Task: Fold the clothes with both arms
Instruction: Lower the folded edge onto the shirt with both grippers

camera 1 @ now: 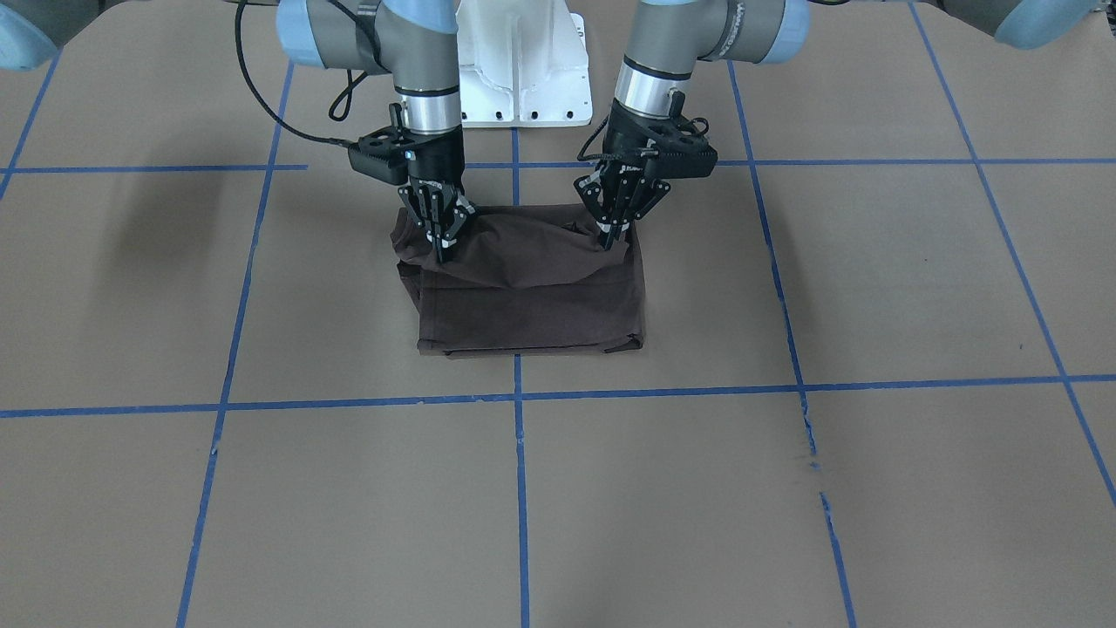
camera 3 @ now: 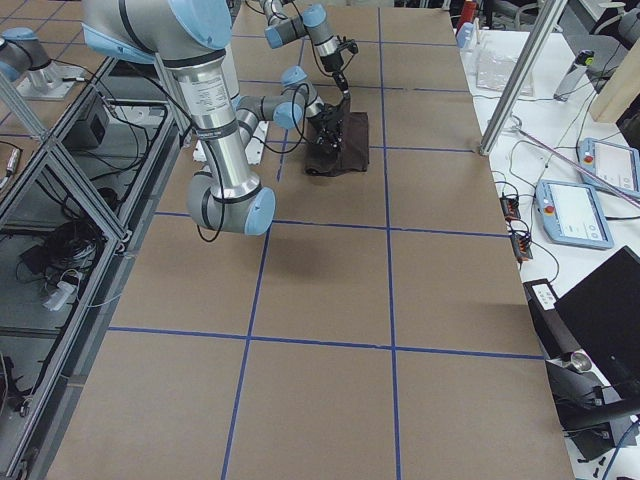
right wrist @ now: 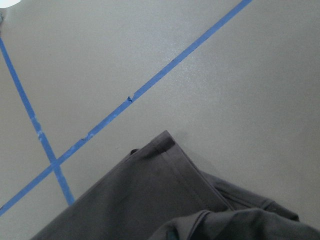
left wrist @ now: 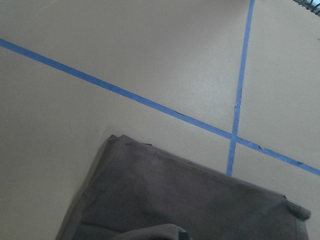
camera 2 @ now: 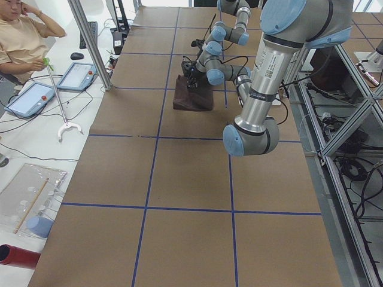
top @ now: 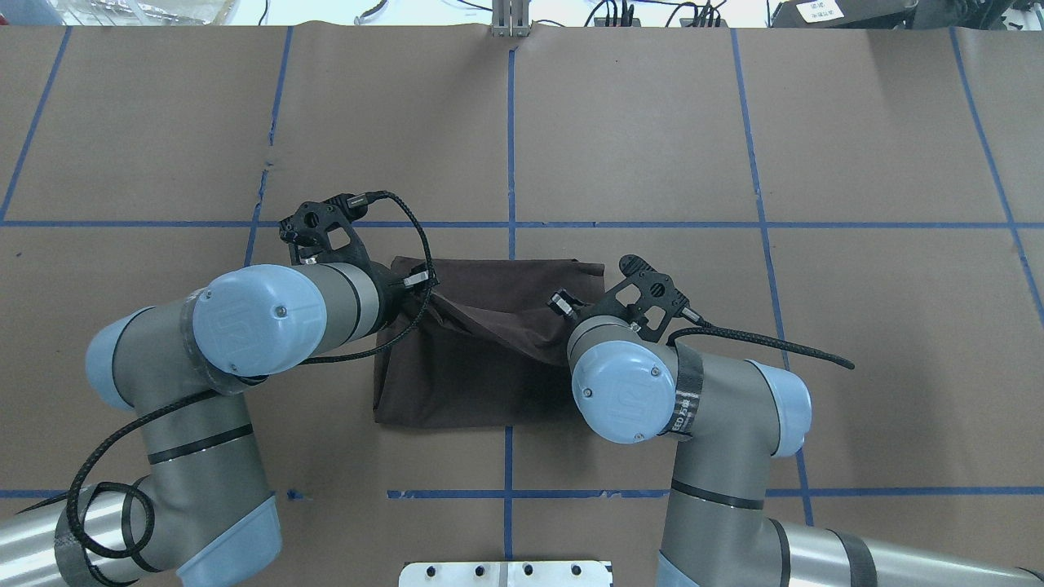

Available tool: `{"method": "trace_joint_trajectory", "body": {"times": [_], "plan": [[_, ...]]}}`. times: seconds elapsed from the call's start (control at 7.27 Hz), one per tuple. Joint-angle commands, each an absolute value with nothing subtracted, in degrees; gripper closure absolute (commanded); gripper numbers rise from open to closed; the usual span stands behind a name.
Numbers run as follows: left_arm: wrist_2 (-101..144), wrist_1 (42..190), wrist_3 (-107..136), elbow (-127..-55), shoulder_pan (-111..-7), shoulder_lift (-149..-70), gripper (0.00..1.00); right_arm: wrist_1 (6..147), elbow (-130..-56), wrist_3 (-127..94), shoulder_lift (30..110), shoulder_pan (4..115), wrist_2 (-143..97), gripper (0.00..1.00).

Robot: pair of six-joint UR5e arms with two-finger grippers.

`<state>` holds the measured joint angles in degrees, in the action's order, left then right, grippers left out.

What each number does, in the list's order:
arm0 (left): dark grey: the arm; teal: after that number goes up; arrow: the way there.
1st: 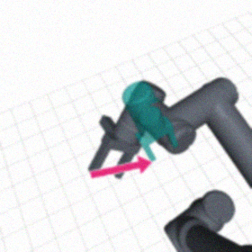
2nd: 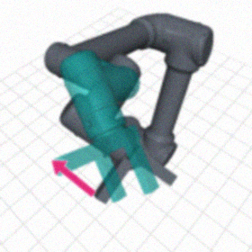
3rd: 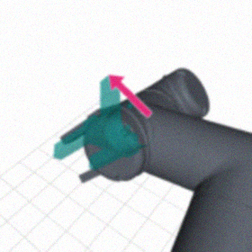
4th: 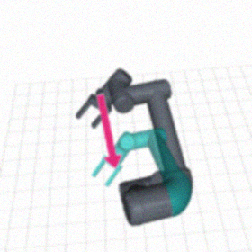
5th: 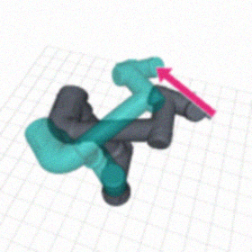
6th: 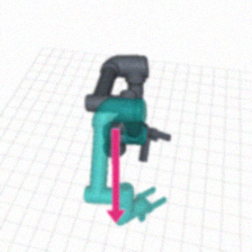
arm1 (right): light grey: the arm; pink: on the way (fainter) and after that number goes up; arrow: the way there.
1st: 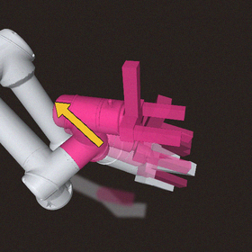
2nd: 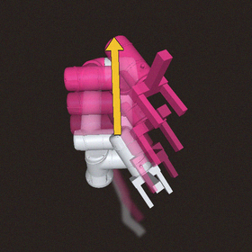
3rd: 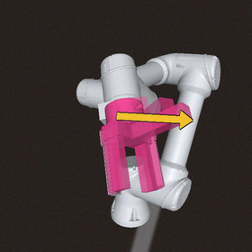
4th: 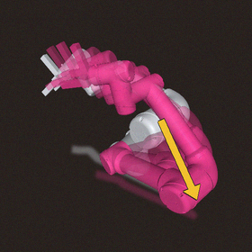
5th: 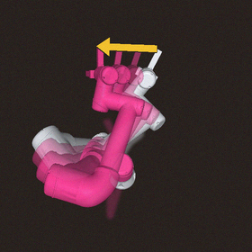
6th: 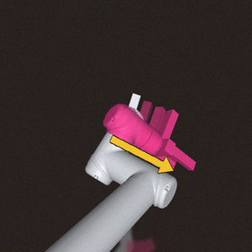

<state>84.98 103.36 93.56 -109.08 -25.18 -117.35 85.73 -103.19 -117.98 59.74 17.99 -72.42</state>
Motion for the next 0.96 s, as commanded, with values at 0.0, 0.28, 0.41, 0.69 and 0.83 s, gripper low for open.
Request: {"method": "trace_joint_trajectory", "body": {"times": [0.0,0.28,0.41,0.69,0.83], "plan": [[84.81,105.54,93.25,-104.96,-25.84,-117.51,1.00,82.81,-97.51,-117.42,57.41,18.98,-73.04,1.00],[84.81,109.85,91.32,-101.44,-25.93,-117.51,1.00,81.92,-96.06,-117.42,56.69,19.16,-73.12,1.00],[84.81,110.21,91.23,-101.34,-25.93,-117.51,1.00,82.00,-96.06,-117.42,56.78,19.25,-73.12,1.00],[84.81,110.21,91.14,-101.16,-26.54,-117.51,1.00,81.91,-96.06,-116.28,56.78,20.03,-74.17,1.00],[84.81,110.30,91.14,-100.47,-26.54,-117.51,1.00,81.91,-96.06,-116.19,56.86,20.21,-74.70,1.00]]}}
